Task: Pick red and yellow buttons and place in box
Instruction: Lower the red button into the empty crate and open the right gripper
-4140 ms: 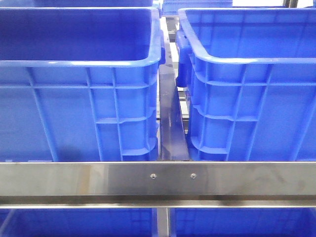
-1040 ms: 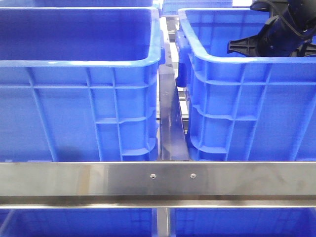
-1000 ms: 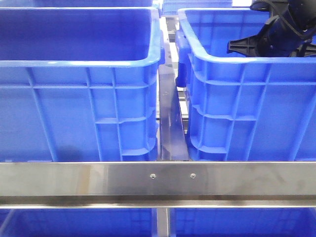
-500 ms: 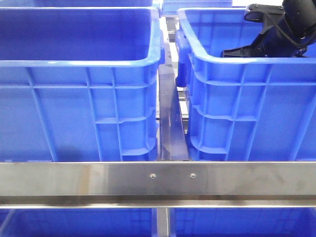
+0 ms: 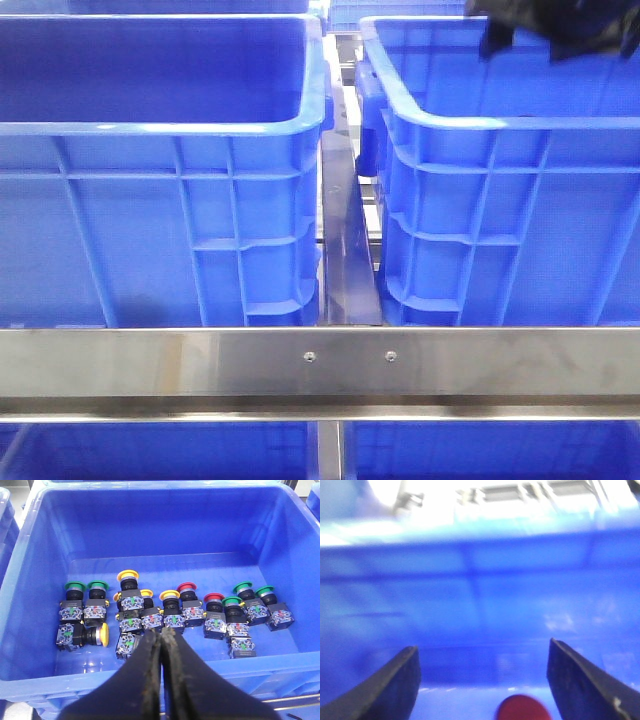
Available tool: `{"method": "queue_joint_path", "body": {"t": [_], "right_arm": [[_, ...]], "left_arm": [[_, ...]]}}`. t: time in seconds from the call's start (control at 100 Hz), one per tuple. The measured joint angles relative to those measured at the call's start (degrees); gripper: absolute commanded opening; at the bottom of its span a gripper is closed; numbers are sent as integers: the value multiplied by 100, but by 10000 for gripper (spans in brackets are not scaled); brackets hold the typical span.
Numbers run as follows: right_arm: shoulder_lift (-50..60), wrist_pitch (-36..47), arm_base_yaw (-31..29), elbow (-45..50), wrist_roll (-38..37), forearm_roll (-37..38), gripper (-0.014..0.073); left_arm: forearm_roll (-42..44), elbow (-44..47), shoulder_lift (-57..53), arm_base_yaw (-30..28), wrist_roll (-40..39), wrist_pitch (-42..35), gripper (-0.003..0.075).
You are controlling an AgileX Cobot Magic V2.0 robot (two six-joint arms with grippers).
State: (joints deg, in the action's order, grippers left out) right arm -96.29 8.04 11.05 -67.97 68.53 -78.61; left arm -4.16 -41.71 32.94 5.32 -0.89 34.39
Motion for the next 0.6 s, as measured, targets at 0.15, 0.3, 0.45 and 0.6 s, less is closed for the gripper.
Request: {"method": "queue_joint_path", "body": {"t": [0.15,0.3,0.45,0.6], "right_arm": [[897,-249,0,509,25,0,553],[1831,-316,0,1087,35,0,549],[2747,-366,0,1751,35,0,549],[3625,-388,0,2374,35,0,549]], "left_arm": [[0,0,0,0,0,0,-19],[0,0,0,0,0,0,-19],[0,0,0,0,0,0,-19],[0,0,0,0,0,0,-19]]}}
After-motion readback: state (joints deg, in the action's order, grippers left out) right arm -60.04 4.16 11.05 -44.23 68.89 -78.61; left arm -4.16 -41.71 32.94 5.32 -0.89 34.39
